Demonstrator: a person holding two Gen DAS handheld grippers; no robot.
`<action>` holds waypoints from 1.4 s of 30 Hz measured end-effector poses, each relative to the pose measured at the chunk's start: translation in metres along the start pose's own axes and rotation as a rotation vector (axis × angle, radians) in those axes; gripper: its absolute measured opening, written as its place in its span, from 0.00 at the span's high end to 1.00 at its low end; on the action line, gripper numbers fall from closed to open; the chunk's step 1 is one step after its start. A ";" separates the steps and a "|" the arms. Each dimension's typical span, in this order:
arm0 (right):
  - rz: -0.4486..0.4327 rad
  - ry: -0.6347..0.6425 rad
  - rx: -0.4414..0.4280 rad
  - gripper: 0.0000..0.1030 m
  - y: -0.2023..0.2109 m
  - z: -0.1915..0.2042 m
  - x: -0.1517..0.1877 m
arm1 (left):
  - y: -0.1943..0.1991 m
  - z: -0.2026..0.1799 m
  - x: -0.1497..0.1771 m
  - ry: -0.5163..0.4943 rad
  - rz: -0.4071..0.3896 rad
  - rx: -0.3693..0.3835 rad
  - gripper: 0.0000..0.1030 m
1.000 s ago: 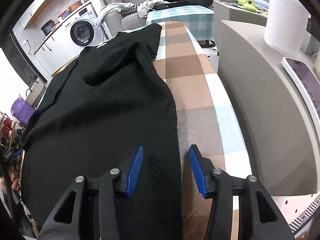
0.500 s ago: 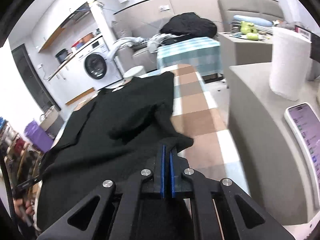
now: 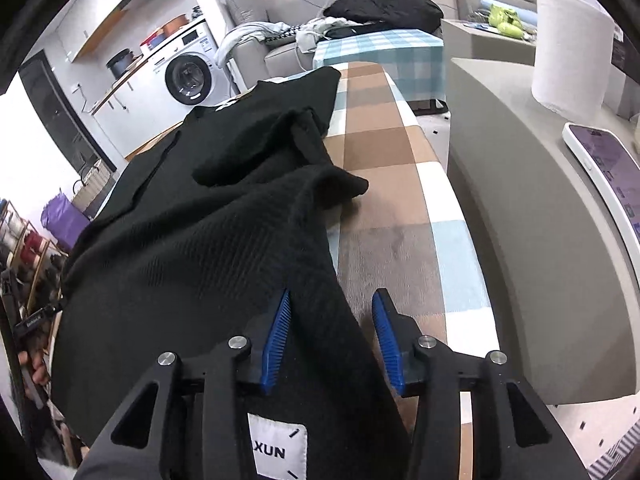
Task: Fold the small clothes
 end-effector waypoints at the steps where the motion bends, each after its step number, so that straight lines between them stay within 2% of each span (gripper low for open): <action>1: 0.000 0.008 0.004 0.59 0.000 0.001 0.001 | 0.000 0.000 0.001 -0.007 -0.008 0.001 0.92; 3: -0.010 0.033 0.018 0.59 0.001 0.003 0.004 | 0.005 0.002 -0.001 0.009 -0.032 0.019 0.95; 4: -0.007 0.044 0.021 0.63 0.001 0.005 0.007 | 0.009 0.003 -0.001 0.012 -0.047 0.025 0.95; 5: -0.004 0.048 0.019 0.70 0.002 0.006 0.010 | 0.012 0.004 -0.002 0.013 -0.061 0.034 0.95; 7: 0.018 0.062 -0.011 0.94 0.004 0.013 0.017 | 0.021 0.009 -0.005 0.015 -0.091 0.029 0.95; 9: 0.010 0.084 -0.055 0.94 0.013 0.024 0.027 | 0.029 0.013 -0.009 0.009 -0.114 0.035 0.96; 12: -0.020 0.073 -0.168 0.94 0.034 0.037 0.040 | 0.039 0.020 -0.017 0.003 -0.149 0.038 0.96; 14: -0.044 0.076 -0.166 0.94 0.042 0.038 0.045 | 0.041 0.023 -0.019 0.013 -0.148 0.052 0.96; 17: -0.061 0.072 -0.141 0.88 0.047 0.032 0.053 | 0.044 0.021 -0.012 0.019 -0.137 0.066 0.94; 19: -0.057 0.073 -0.116 0.74 0.047 0.027 0.059 | 0.044 0.015 -0.001 0.014 -0.106 0.086 0.86; 21: -0.062 0.066 -0.112 0.62 0.048 0.021 0.062 | 0.044 0.011 0.009 0.005 -0.100 0.084 0.66; 23: -0.062 0.052 -0.114 0.59 0.050 0.015 0.068 | 0.045 0.008 0.019 0.000 -0.094 0.073 0.53; 29: -0.072 0.055 -0.098 0.58 0.053 0.009 0.073 | 0.037 0.009 0.036 0.009 -0.058 0.012 0.53; 34: -0.081 0.056 -0.096 0.58 0.050 0.011 0.071 | 0.027 0.009 0.033 0.012 -0.033 -0.016 0.53; 35: -0.085 0.053 -0.096 0.58 0.049 0.011 0.070 | 0.025 0.008 0.032 0.000 -0.030 -0.022 0.59; 36: -0.089 0.054 -0.098 0.58 0.047 0.013 0.069 | 0.023 0.006 0.030 -0.020 -0.027 -0.033 0.76; 37: -0.091 0.058 -0.102 0.59 0.047 0.013 0.069 | 0.022 0.005 0.029 -0.026 -0.028 -0.026 0.86; 38: -0.088 0.064 -0.098 0.63 0.045 0.015 0.069 | 0.021 0.003 0.029 -0.019 -0.022 0.018 0.95; 39: -0.081 0.072 -0.091 0.75 0.042 0.017 0.069 | 0.022 0.003 0.027 -0.014 -0.030 0.016 0.95; 40: -0.075 0.086 -0.085 0.83 0.040 0.020 0.069 | 0.024 0.002 0.026 -0.020 -0.041 0.008 0.95; 42: -0.077 0.103 -0.089 0.89 0.039 0.027 0.069 | 0.030 0.003 0.024 -0.028 -0.064 0.016 0.95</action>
Point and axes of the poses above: each gripper's, at about its wrist camera, not at the fingertips, and y roughly against the way its jaws point, z to its left, x to its underside, the point moved 5 cm from there along -y, roughly the way its jaws point, and after that the axes turned 10 degrees about x, right-handed, at the moved point
